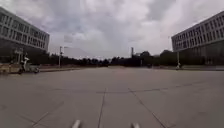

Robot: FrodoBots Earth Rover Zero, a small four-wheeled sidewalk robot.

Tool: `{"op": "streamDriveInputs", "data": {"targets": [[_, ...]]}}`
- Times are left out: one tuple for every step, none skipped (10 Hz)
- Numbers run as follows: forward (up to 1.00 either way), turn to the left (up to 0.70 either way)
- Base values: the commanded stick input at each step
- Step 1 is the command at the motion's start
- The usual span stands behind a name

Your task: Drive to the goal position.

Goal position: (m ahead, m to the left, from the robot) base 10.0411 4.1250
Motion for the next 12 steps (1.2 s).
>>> {"op": "streamDriveInputs", "data": {"targets": [[0.85, 0.00], [0.85, 0.00], [0.85, 0.00], [0.85, 0.00], [0.85, 0.00], [0.85, 0.00], [0.85, 0.00], [0.85, 0.00], [0.85, 0.00], [0.85, 0.00], [0.85, 0.00], [0.85, 0.00]]}}
